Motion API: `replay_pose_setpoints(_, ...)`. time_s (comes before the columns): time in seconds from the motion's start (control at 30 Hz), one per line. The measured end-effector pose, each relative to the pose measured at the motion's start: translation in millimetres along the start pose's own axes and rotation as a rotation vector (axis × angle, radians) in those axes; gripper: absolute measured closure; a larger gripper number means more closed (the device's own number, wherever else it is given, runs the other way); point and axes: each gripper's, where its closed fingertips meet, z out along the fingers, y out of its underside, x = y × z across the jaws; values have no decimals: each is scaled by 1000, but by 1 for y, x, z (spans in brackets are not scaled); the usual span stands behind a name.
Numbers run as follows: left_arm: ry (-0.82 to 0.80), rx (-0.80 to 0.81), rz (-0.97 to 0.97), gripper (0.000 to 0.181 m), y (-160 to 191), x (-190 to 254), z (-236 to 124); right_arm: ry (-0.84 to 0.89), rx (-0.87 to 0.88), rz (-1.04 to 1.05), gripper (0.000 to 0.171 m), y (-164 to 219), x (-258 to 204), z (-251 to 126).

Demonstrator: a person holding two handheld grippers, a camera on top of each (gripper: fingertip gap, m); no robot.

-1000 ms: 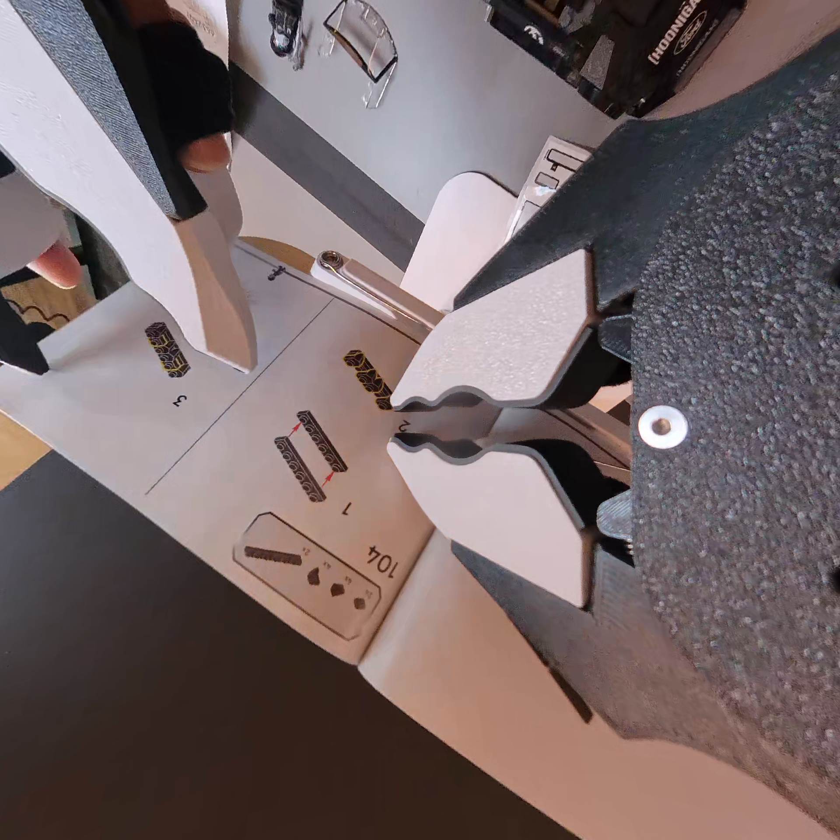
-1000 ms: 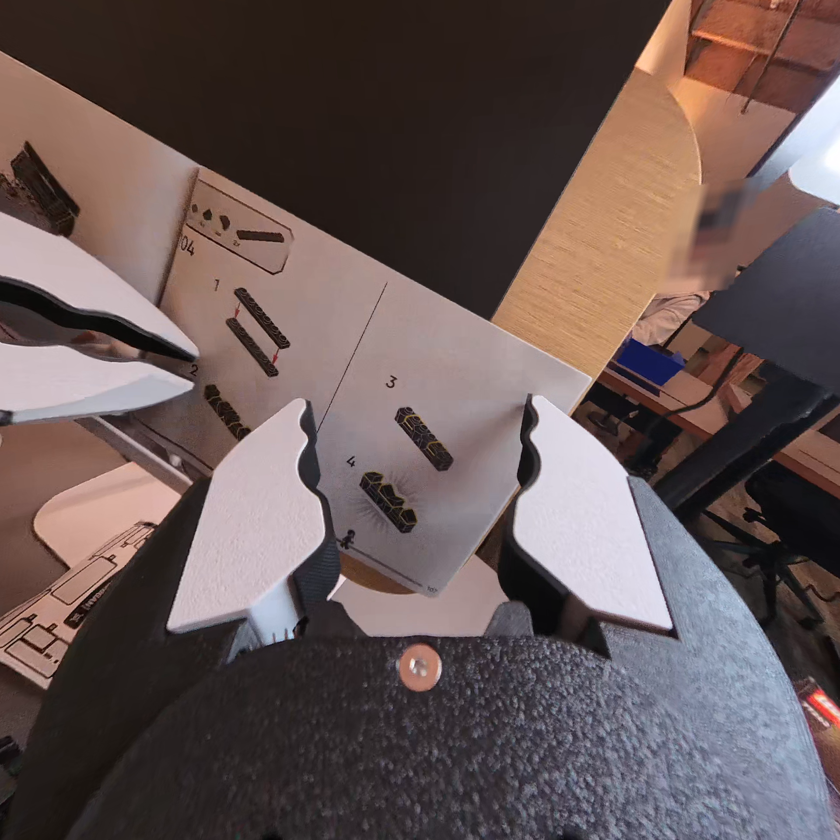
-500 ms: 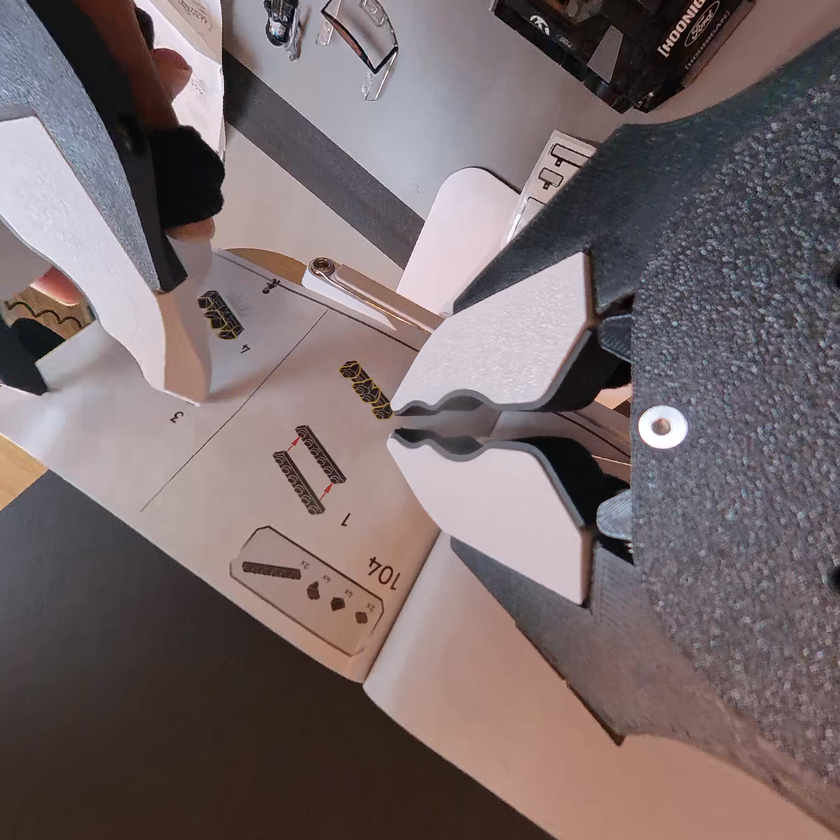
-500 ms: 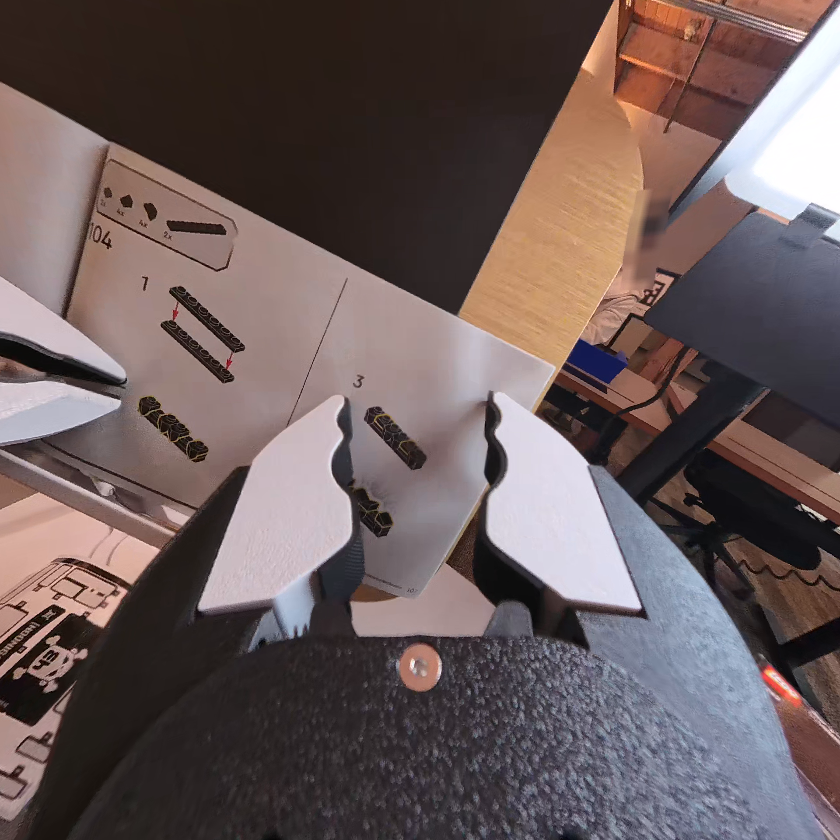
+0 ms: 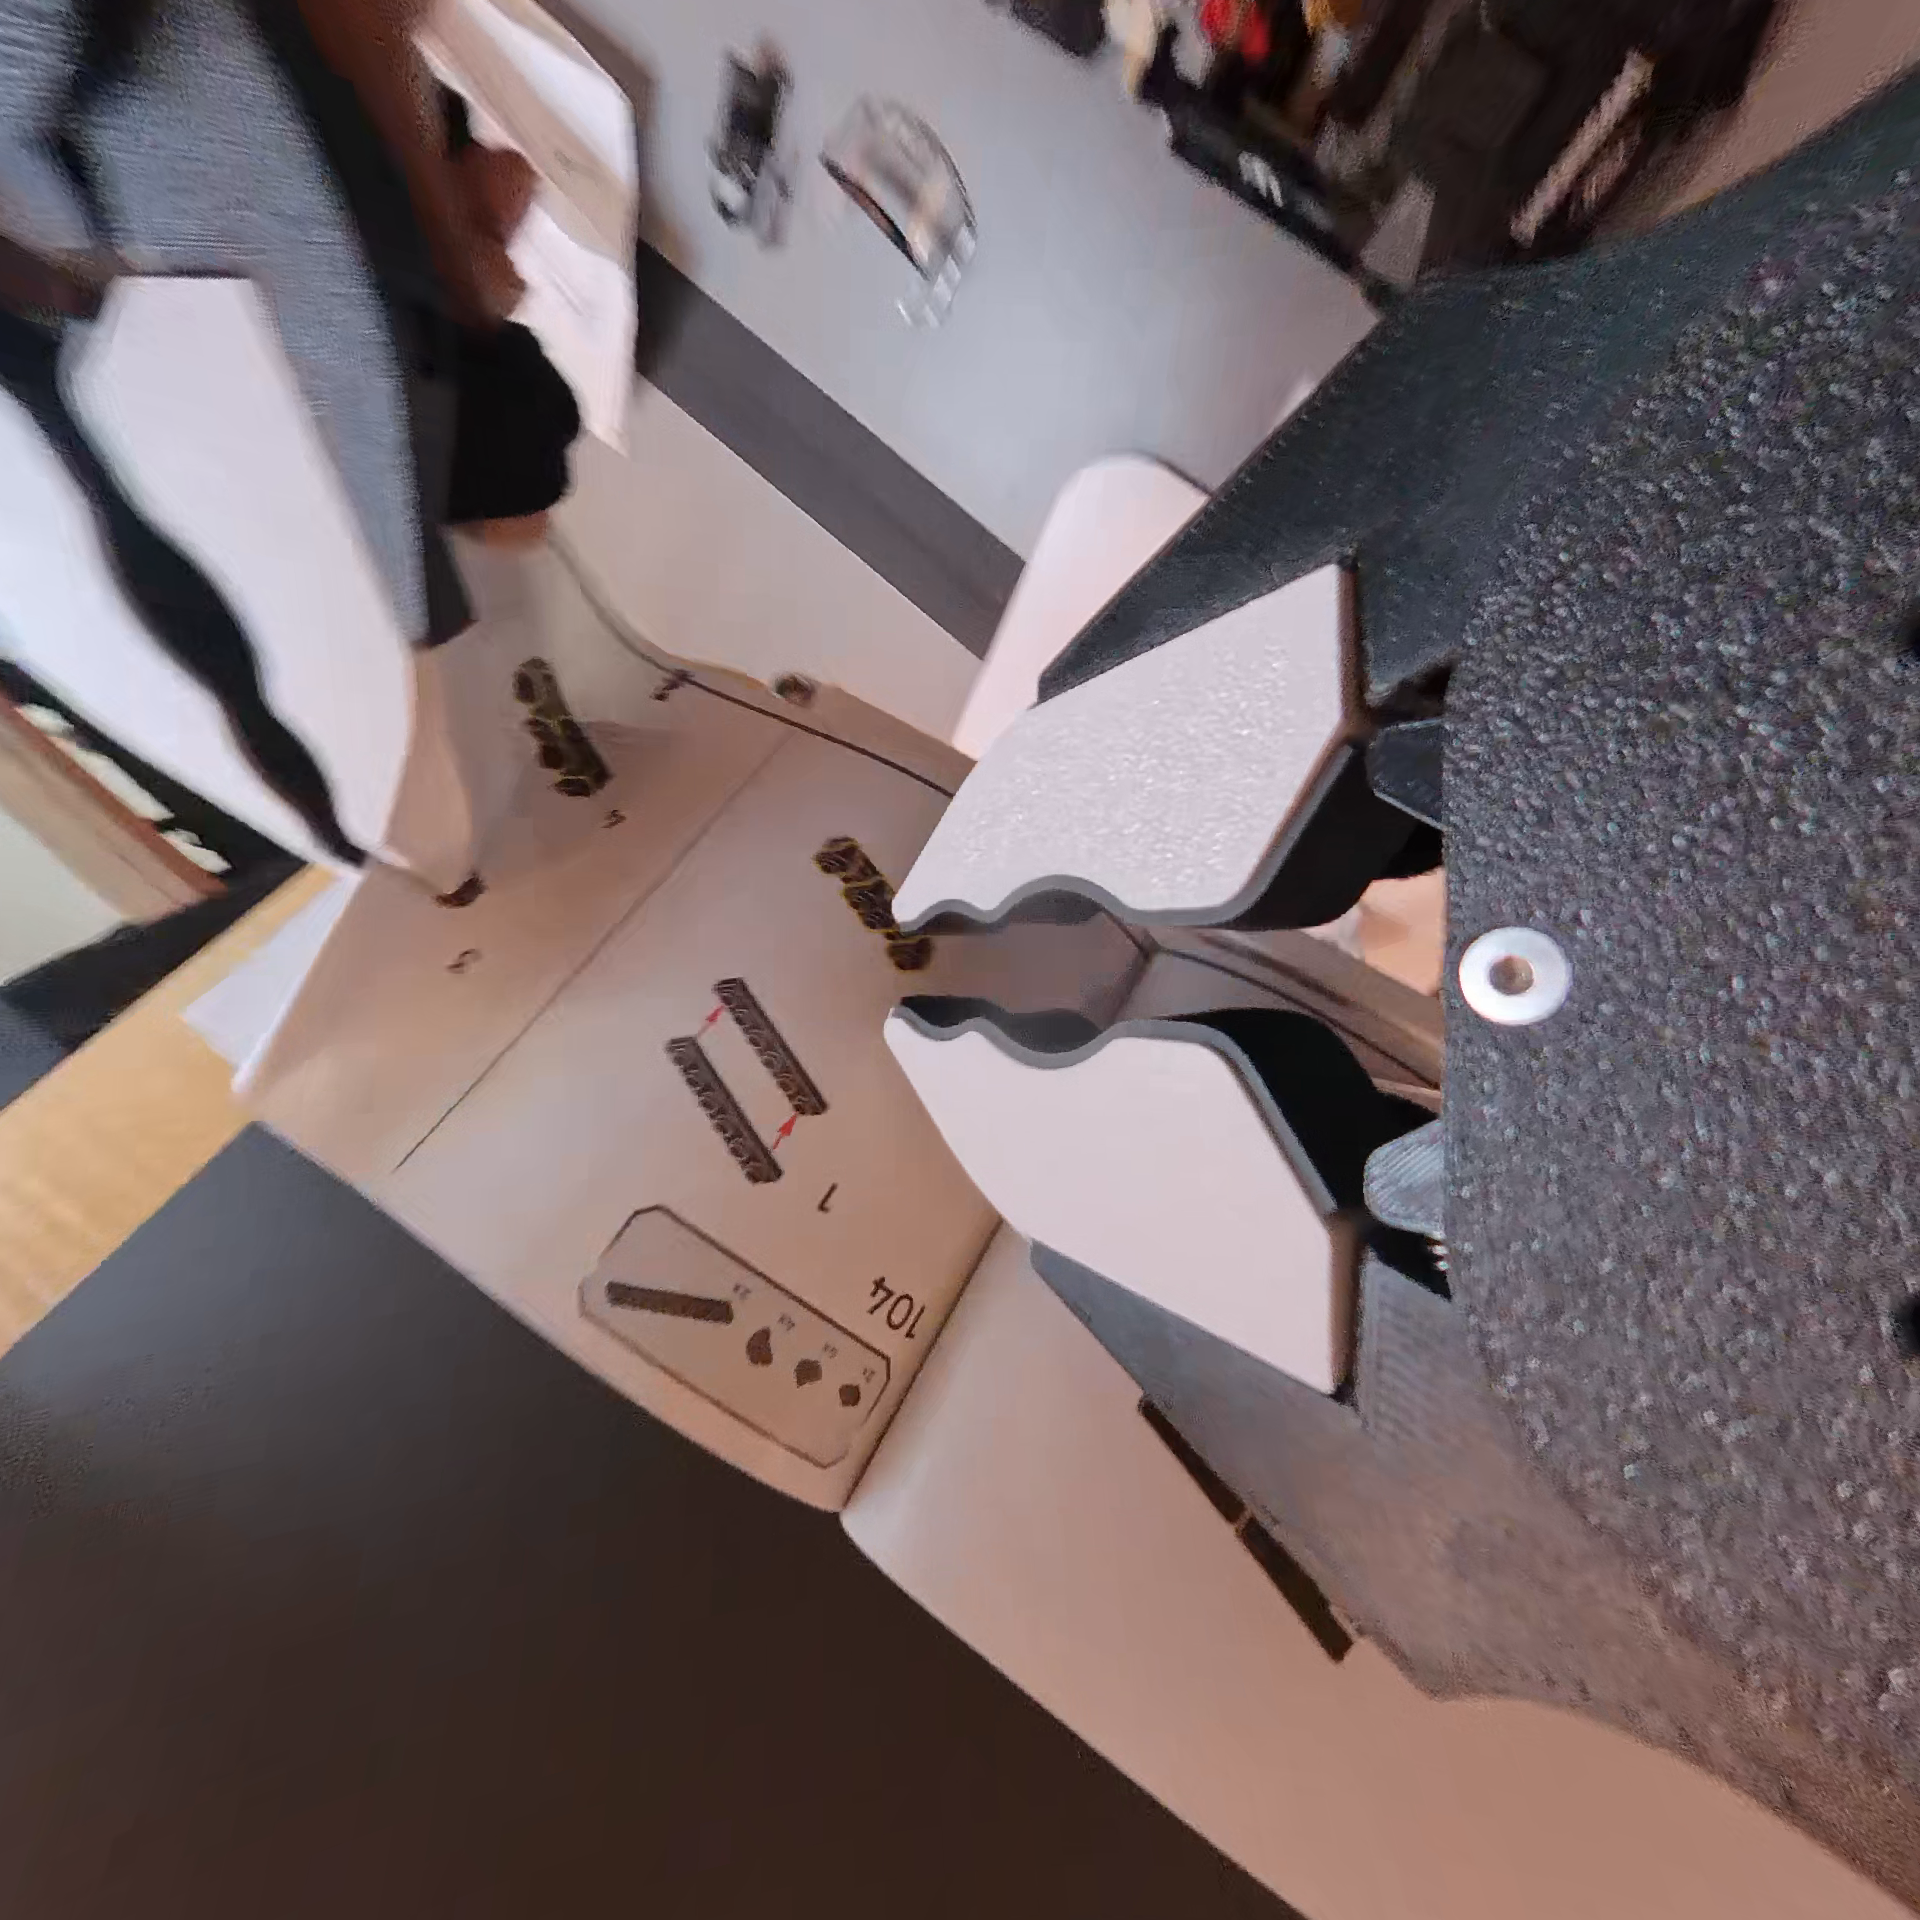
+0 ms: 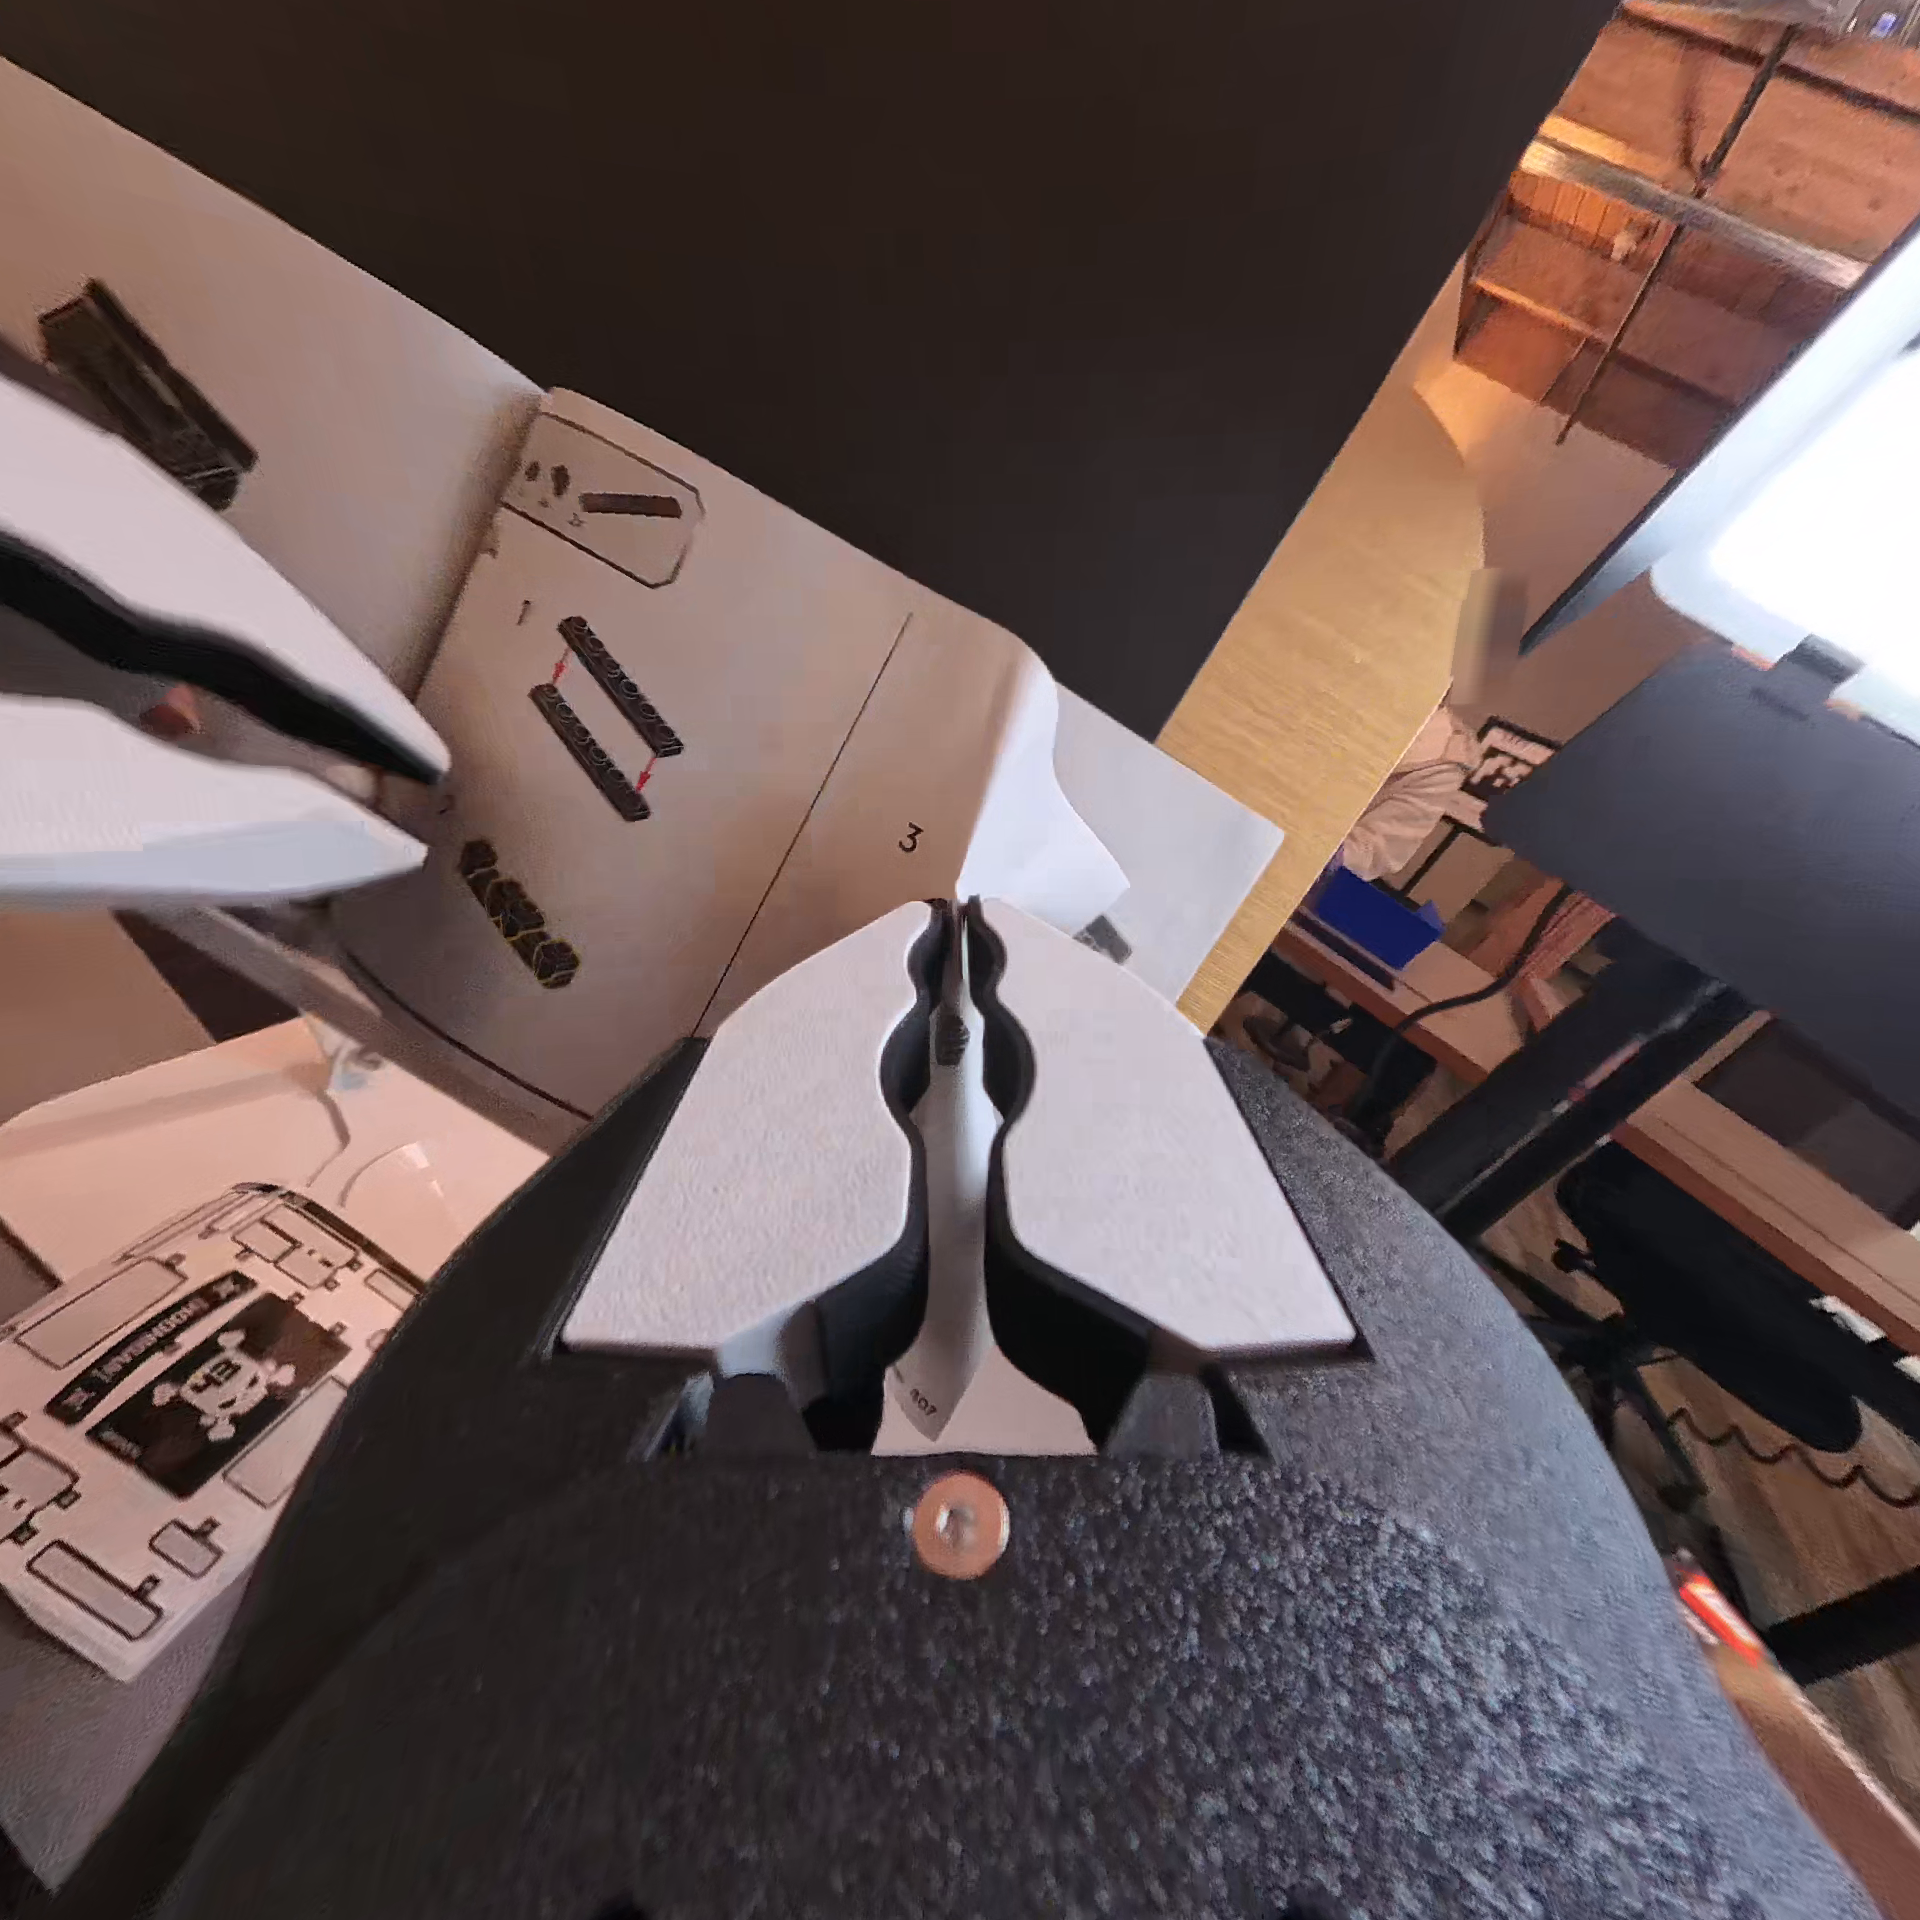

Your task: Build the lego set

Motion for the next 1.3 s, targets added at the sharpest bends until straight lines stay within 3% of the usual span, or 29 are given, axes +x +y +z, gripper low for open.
replay_pose_setpoints(0.17,142,219,-241,158,-44,-3,-34,-50,83,-120,171,-14,-28,-37)
replay_pose_setpoints(0.23,139,259,-109,148,-59,-7,-42,-101,119,-183,171,-21,-45,-49)
replay_pose_setpoints(0.3,74,244,169,144,-68,-11,-46,-178,162,-236,171,-31,-64,-60)
replay_pose_setpoints(0.4,248,143,410,136,-66,13,-46,-236,176,-287,171,-44,-78,-69)
replay_pose_setpoints(0.53,306,48,534,164,-57,10,-47,-294,192,-253,168,-58,-83,-76)
replay_pose_setpoints(0.6,306,59,512,170,-58,2,-52,-307,235,-179,151,-68,-79,-83)
replay_pose_setpoints(0.7,297,113,441,170,-60,-6,-62,-368,223,-15,108,-68,-71,-95)
replay_pose_setpoints(0.73,286,125,428,170,-58,-8,-65,-385,210,29,106,-63,-70,-97)
replay_pose_setpoints(0.83,278,150,389,170,-56,-7,-66,-457,169,121,124,-47,-80,-98)
replay_pose_setpoints(0.87,265,157,384,170,-57,-7,-65,-463,173,137,154,-47,-85,-98)
replay_pose_setpoints(0.9,244,162,375,167,-59,-9,-64,-440,193,147,171,-50,-84,-97)
replay_pose_setpoints(1.0,144,123,232,157,-55,-29,-67,-432,168,234,171,-55,-77,-94)
replay_pose_setpoints(1.1,223,-75,12,151,-7,-18,-64,-485,131,316,171,-50,-74,-96)
replay_pose_setpoints(1.2,149,-262,111,154,45,-12,-45,-540,127,366,171,-52,-78,-98)
replay_pose_setpoints(1.3,69,-333,140,168,65,-15,-27,-574,138,361,171,-63,-88,-102)
